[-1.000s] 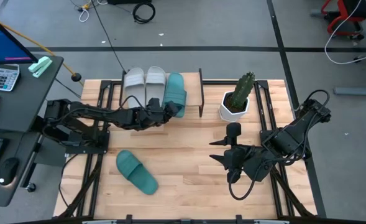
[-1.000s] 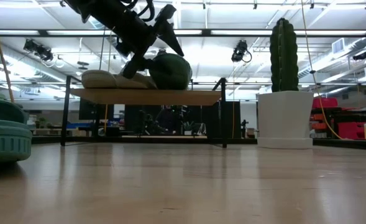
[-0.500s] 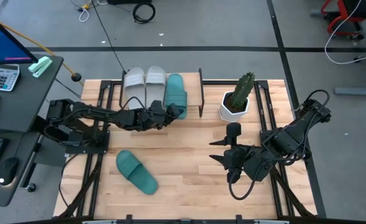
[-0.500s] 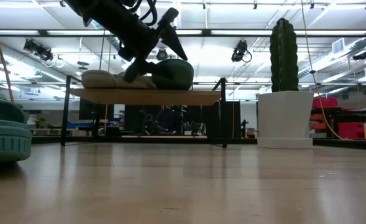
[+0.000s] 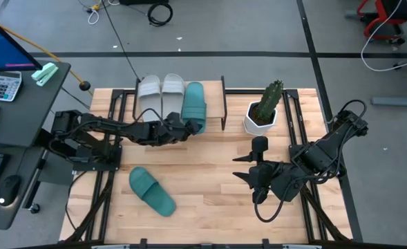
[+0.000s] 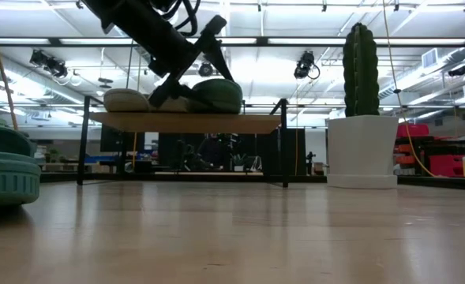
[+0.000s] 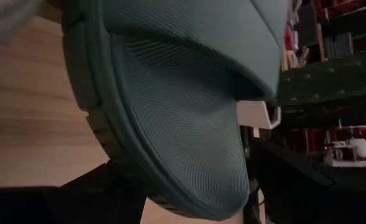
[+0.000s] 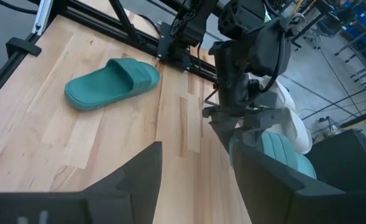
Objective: Pick and place slides into the shelf
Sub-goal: Put the right green slipper on the shelf
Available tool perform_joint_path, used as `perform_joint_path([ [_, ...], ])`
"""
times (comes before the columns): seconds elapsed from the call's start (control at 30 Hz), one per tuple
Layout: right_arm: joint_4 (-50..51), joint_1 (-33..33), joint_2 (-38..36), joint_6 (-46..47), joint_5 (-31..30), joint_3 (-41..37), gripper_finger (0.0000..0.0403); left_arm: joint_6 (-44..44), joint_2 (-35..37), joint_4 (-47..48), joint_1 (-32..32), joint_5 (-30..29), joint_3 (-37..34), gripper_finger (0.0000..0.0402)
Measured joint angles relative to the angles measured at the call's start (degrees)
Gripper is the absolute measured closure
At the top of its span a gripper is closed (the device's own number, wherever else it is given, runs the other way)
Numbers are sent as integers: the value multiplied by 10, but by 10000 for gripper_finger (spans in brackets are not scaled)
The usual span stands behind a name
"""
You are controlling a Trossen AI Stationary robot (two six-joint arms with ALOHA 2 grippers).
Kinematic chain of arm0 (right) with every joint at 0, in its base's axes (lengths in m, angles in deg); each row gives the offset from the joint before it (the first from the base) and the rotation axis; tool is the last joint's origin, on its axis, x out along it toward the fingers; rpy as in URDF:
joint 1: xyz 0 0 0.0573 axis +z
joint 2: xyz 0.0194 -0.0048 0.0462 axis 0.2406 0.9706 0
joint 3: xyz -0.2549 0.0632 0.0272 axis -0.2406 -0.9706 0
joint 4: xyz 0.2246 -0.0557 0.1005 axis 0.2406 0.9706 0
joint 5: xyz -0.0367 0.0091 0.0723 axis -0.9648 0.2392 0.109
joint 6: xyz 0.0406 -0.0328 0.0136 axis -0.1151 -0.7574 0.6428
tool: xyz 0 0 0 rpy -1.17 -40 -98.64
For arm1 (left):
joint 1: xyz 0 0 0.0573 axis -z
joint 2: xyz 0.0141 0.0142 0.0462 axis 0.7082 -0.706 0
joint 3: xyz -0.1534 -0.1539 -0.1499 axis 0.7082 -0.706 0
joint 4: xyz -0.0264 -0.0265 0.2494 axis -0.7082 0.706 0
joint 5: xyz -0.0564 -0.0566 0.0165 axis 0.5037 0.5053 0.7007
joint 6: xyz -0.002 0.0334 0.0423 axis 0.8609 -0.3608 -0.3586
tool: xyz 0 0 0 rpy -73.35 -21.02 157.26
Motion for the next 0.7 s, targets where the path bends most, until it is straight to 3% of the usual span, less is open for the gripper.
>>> perform_joint_path([
  [0.3,0,0,0,0,0,0,202,-2,0,0,-9,51,0,129],
  [0.7,0,0,0,0,0,0,202,15,0,32,-8,78,0,129],
])
